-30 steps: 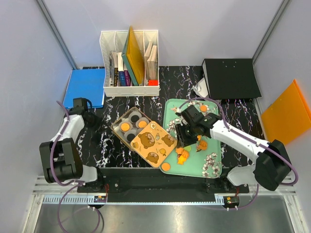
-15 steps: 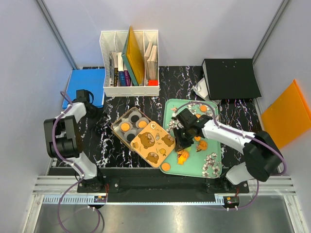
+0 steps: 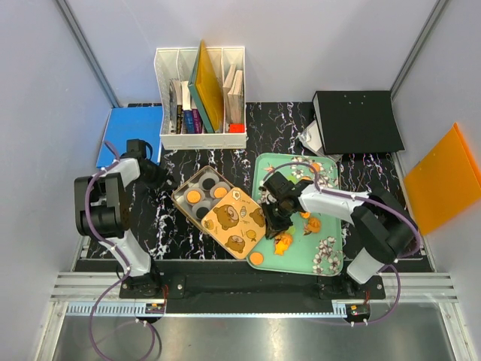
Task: Pack the cookies
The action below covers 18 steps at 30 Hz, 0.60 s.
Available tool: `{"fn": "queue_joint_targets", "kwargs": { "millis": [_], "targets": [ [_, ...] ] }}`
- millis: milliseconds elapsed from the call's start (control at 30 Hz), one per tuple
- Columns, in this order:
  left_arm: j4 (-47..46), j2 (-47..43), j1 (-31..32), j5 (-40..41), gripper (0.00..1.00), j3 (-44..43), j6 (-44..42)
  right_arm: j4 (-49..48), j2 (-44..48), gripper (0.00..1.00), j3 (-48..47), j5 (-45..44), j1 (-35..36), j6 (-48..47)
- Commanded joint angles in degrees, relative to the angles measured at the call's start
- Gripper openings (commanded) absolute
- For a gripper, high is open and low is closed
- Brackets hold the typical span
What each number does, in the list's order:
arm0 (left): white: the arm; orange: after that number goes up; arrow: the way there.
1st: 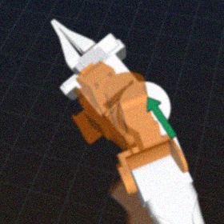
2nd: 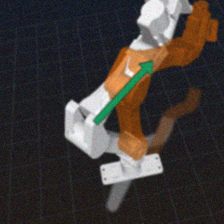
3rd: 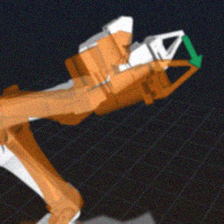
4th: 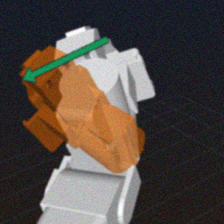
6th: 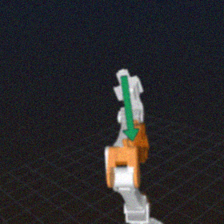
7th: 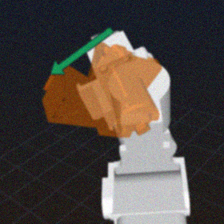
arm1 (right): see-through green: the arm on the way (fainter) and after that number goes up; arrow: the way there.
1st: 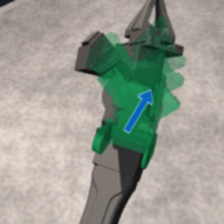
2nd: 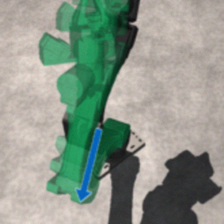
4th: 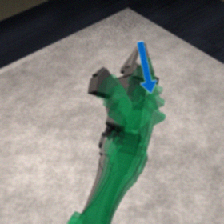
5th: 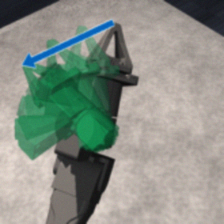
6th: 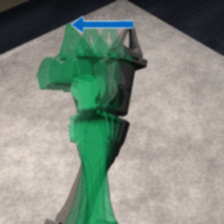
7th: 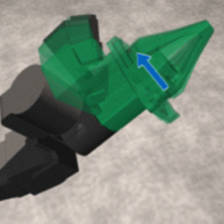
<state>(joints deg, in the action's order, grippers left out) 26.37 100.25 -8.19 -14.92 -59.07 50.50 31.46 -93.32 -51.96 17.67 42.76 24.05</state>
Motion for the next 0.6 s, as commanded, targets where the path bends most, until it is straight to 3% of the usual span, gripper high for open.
{"fn": "queue_joint_targets", "kwargs": {
  "millis": [0,567],
  "targets": [
    [-3.1,-0.2,1.4,-2.7,0.28,1.0,-1.0,-2.6,-2.5,0.22,-3.2,0.0,0.7,0.7],
    [-5.2,-1.6,2.2,-4.5,0.28,5.2,-1.9,-3.2,-8.0,0.37,-11.9,-2.6,0.7,-0.6]
  ]
}}
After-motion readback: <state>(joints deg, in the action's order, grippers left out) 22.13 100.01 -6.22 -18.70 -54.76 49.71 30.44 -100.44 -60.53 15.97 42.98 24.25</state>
